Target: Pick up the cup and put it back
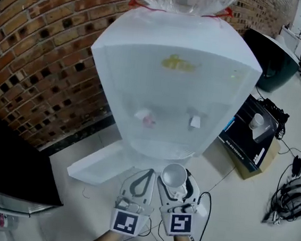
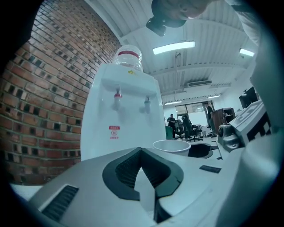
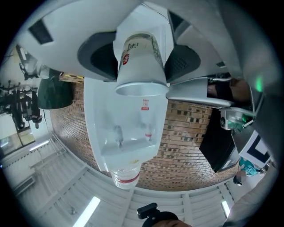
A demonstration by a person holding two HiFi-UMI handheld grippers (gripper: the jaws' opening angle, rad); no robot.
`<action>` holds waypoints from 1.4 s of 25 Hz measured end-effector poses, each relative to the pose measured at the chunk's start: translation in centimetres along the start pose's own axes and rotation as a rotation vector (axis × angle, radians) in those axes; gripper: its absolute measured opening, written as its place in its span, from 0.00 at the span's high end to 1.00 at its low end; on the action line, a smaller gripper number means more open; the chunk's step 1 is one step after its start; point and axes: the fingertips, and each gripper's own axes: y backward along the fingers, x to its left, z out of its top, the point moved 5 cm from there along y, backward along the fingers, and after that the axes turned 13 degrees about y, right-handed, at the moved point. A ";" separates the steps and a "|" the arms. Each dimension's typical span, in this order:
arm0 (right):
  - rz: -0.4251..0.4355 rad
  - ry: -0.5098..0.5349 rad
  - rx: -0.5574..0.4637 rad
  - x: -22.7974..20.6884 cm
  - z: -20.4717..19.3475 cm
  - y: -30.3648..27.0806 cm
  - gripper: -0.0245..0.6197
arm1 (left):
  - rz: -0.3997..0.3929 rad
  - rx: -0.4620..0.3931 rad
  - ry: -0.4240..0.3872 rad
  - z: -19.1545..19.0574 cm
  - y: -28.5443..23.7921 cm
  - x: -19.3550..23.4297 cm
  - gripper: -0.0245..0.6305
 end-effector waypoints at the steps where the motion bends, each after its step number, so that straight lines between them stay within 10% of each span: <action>1: 0.003 -0.006 0.006 0.5 -1.6 -0.4 0.44 | 0.005 0.001 -0.001 -1.5 0.1 0.5 0.96; 17: 0.018 0.011 -0.010 5.0 -22.2 -11.9 0.44 | 0.027 0.002 -0.022 -20.4 -0.4 7.4 0.96; 35: -0.008 -0.056 0.024 5.0 -31.2 -21.7 0.43 | 0.054 0.051 -0.037 -23.8 -0.2 10.5 0.96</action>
